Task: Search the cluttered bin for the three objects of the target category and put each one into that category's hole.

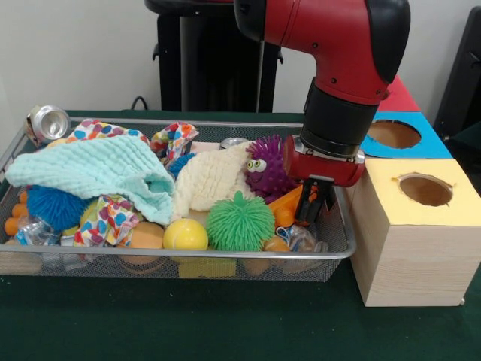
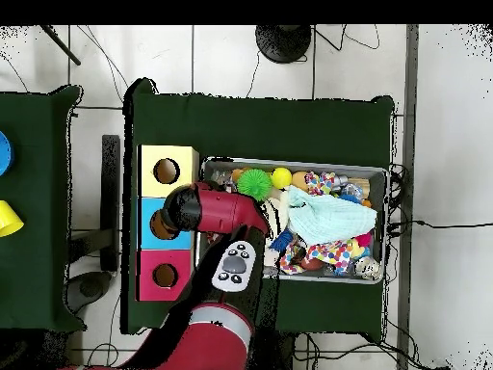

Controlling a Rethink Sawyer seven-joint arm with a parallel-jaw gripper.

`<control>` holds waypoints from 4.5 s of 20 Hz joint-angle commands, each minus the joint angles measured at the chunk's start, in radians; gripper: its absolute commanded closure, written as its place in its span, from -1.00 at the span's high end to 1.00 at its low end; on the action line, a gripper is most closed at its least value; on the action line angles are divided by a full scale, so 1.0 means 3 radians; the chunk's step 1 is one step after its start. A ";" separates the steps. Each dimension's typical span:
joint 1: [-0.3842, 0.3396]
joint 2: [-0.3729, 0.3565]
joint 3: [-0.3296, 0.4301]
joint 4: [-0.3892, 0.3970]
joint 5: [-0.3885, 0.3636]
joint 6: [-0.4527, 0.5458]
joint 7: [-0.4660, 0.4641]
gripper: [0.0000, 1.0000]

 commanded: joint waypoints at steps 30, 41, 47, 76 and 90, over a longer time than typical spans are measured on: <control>-0.0381 0.0026 0.0930 0.0077 -0.0948 -0.0141 -0.0561 1.00; -0.0588 -0.0068 0.1311 0.0045 -0.1609 0.0077 -0.0516 1.00; -0.0647 -0.0171 0.1447 0.0003 -0.1777 0.0408 -0.0570 1.00; -0.0631 0.0403 0.1206 -0.0578 -0.2329 0.0098 0.0007 1.00; -0.0635 0.0651 0.1153 -0.0754 -0.2384 -0.0108 0.0226 1.00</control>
